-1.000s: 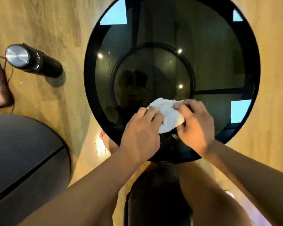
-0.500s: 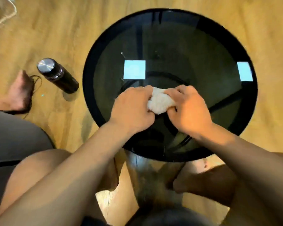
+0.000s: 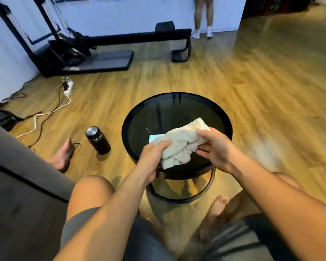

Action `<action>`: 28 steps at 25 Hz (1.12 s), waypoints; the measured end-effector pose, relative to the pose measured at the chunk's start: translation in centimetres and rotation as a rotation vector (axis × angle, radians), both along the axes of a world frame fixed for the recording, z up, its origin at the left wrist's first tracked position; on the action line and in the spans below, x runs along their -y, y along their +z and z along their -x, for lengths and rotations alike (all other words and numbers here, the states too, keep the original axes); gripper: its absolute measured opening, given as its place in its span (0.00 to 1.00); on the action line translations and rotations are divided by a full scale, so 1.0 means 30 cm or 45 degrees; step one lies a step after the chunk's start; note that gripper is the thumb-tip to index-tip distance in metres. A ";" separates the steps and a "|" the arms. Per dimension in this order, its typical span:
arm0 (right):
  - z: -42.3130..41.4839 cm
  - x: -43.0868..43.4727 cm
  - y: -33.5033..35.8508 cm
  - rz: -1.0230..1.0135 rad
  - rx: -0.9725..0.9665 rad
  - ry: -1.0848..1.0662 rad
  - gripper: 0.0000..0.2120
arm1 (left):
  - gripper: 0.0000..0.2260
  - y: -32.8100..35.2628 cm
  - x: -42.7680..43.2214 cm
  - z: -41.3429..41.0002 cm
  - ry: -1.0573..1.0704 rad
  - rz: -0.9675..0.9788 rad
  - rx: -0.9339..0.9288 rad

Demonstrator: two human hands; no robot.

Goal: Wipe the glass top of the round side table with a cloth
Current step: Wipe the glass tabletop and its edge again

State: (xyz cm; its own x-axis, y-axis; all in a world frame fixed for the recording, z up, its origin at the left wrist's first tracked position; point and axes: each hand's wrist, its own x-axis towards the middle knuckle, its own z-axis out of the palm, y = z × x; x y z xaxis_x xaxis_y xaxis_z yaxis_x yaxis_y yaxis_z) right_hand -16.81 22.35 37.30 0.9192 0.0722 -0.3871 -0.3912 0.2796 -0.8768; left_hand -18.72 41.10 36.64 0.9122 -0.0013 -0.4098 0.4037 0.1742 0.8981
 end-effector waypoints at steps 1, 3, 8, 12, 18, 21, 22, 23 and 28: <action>0.025 0.000 0.023 -0.158 -0.006 -0.054 0.15 | 0.10 0.029 0.027 0.021 -0.018 0.084 -0.023; 0.073 0.008 0.020 -0.276 -0.081 -0.048 0.18 | 0.14 0.049 0.078 0.051 -0.063 0.177 -0.039; 0.149 0.067 -0.074 -0.172 -0.187 -0.091 0.18 | 0.18 -0.018 0.157 0.101 -0.353 -0.243 0.019; 0.085 0.186 -0.105 0.227 -0.094 -0.705 0.17 | 0.17 -0.081 0.151 0.049 -0.480 -0.870 0.178; -0.071 0.373 -0.307 0.567 -0.191 -0.869 0.10 | 0.42 -0.205 0.094 -0.213 -0.937 -1.800 0.182; -0.103 0.352 -0.396 0.829 -0.105 -0.731 0.12 | 0.47 -0.292 0.058 -0.326 -1.070 -1.895 -0.006; -0.109 0.340 -0.413 0.891 -0.107 -0.663 0.12 | 0.48 -0.323 0.046 -0.349 -1.131 -1.896 -0.053; -0.114 0.329 -0.422 0.900 -0.118 -0.617 0.12 | 0.48 -0.354 0.036 -0.366 -1.177 -1.889 -0.083; -0.051 0.210 -0.394 0.837 -0.213 -0.556 0.21 | 0.50 -0.407 0.017 -0.370 -1.170 -1.907 0.010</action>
